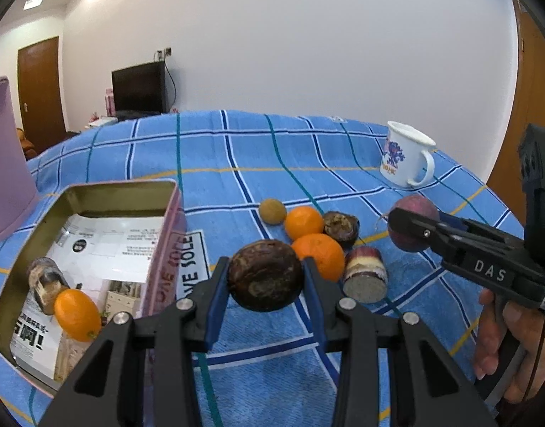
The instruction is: Organize fruits
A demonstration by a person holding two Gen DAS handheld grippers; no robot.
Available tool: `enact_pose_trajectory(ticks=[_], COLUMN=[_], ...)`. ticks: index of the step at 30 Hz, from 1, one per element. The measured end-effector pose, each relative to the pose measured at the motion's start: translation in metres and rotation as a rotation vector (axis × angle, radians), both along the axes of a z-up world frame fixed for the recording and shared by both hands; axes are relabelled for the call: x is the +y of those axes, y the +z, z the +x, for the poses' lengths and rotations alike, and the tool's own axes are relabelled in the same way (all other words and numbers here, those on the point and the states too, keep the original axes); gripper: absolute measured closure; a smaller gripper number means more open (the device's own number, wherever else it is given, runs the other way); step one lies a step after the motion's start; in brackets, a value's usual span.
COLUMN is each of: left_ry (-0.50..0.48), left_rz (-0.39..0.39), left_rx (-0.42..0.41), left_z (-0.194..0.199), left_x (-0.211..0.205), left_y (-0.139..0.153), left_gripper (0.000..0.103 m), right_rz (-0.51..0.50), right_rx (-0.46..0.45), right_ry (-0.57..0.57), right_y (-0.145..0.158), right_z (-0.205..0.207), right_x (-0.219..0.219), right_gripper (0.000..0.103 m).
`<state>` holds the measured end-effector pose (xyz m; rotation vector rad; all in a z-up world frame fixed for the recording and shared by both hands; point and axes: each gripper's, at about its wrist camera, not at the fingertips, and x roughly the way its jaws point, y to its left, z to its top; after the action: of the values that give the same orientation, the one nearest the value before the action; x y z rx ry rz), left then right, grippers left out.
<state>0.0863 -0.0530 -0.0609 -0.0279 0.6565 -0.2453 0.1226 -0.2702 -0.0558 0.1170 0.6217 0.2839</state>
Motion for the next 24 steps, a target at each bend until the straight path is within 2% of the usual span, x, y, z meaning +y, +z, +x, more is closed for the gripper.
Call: enact_pose_trajectory(ticks=[24], left_ry=[0.042], left_rz=[0.01], left_rx=[-0.105], left_z=[-0.017], left_x=[0.004], left_y=[0.009], left_gripper=[0.062], right_rz=[-0.013], right_rx=[-0.161], right_ry=[0.024], right_y=[0.014], right_z=[-0.025], right_x=[0.004], right_gripper=[0.05])
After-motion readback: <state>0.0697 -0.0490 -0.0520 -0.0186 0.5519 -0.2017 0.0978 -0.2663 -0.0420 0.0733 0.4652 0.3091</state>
